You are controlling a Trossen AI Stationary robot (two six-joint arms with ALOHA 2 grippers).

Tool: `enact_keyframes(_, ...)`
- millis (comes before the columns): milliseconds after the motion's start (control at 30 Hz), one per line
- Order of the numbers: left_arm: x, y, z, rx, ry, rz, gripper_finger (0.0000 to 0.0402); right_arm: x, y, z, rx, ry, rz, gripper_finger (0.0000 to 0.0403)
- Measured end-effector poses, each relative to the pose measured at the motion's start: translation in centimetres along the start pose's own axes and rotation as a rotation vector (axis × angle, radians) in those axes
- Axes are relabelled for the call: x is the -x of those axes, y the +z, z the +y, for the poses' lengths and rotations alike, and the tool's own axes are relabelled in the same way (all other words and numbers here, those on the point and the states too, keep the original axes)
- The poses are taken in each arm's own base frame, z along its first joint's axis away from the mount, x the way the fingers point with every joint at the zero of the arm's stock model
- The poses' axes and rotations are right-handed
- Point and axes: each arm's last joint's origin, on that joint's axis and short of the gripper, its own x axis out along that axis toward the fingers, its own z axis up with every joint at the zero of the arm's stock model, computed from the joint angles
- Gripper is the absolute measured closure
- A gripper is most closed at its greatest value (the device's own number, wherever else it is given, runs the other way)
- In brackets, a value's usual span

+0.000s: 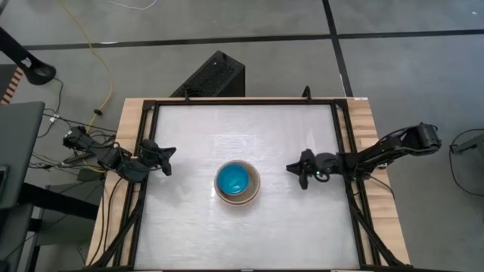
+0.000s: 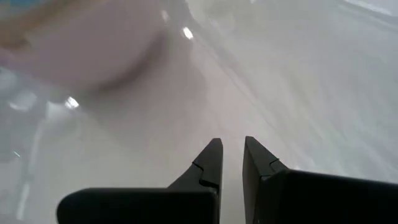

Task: Nest bowls inside each other
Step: Return to Home Position

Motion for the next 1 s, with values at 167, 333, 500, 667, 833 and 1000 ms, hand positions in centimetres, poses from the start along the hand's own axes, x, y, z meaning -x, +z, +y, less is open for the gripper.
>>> enact_keyframes(167,0.0,-0.1,0.0,-0.067,-0.006,0.01,0.0401,0.1,-1.0,-0.6,0.016,-0.056,0.1,0.037)
enact_keyframes(333,0.0,-0.1,0.0,-0.076,-0.013,0.017,0.0401,0.1,-1.1,-0.6,0.018,-0.063,0.109,0.037)
enact_keyframes(500,0.0,-0.2,-0.2,-0.032,-0.045,0.052,0.0401,0.1,-1.0,-0.6,0.001,-0.059,0.102,0.037)
enact_keyframes(667,0.0,-0.2,-0.2,-0.026,-0.055,0.06,0.0401,-0.2,-0.3,-0.1,0.003,-0.048,0.083,0.037)
enact_keyframes(833,0.0,-0.3,-0.3,-0.031,-0.09,0.098,0.0401,-0.6,2.3,1.5,0.032,0.064,-0.078,0.037)
enact_keyframes(1000,0.0,-0.4,-0.4,-0.01,-0.115,0.129,0.0401,0.4,5.8,3.7,0.128,0.221,-0.32,0.0372)
